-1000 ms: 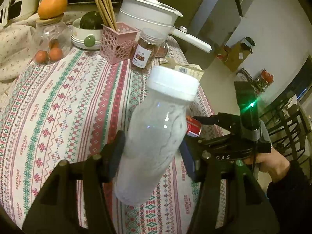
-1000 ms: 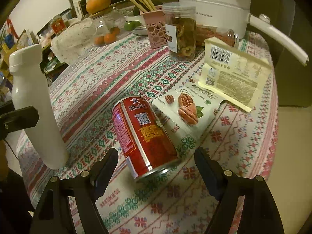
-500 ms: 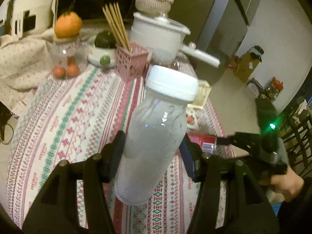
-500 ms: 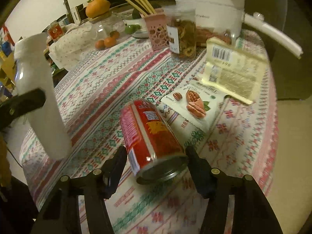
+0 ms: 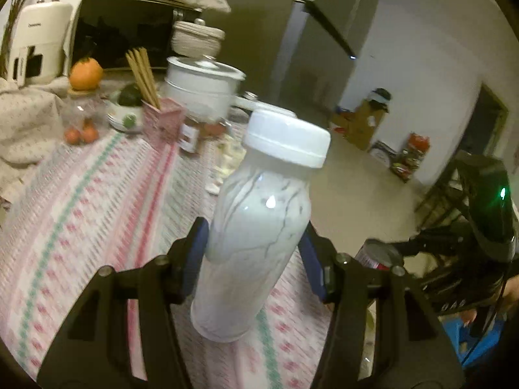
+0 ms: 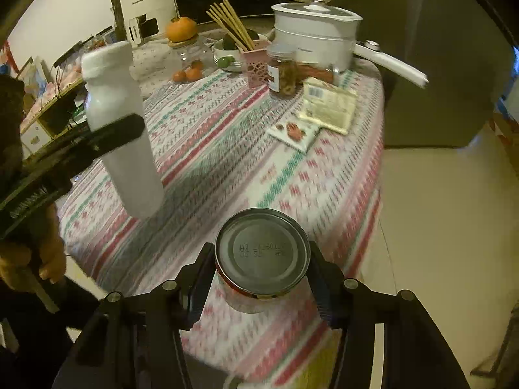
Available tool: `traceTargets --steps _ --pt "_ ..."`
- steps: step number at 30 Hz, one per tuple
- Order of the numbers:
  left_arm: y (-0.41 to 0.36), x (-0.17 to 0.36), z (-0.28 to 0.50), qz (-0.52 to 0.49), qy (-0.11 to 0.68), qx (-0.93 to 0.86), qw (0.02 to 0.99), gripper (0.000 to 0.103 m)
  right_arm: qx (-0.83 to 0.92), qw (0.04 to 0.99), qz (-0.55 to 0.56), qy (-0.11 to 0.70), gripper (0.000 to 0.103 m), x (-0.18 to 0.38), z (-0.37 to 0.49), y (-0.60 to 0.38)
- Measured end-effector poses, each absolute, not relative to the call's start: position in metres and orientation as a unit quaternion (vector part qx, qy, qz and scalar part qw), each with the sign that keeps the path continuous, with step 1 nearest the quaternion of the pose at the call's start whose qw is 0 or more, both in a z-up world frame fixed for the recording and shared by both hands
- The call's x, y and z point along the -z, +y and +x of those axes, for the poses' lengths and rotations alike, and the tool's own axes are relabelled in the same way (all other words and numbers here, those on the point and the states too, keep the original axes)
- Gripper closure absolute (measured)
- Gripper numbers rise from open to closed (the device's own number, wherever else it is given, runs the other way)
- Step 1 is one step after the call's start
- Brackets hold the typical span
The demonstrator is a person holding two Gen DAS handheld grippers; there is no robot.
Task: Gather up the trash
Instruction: 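Carry the milky bottle and red can over the white bin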
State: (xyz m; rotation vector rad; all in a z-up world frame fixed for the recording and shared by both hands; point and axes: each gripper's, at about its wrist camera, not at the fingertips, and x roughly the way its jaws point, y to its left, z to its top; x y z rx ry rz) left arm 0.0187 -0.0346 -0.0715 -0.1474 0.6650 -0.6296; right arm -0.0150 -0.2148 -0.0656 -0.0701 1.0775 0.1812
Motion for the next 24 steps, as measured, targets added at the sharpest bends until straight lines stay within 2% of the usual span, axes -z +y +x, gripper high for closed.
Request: traceTargets --steps 8,17,24 --pt "-0.073 0.126 -0.075 -0.080 0.348 0.391 0.848 0.046 -0.066 0.845 -0.031 0.530 0.048 0.086 -0.126 -0.249" --pt "-0.110 0.166 -0.115 -0.062 0.373 0.428 0.821 0.046 -0.078 0.787 -0.026 0.612 0.048 0.198 -0.192 -0.268" --pt "-0.122 0.188 -0.127 -0.052 0.384 0.426 0.818 0.046 -0.099 0.770 -0.019 0.630 0.048 0.256 -0.203 -0.265"
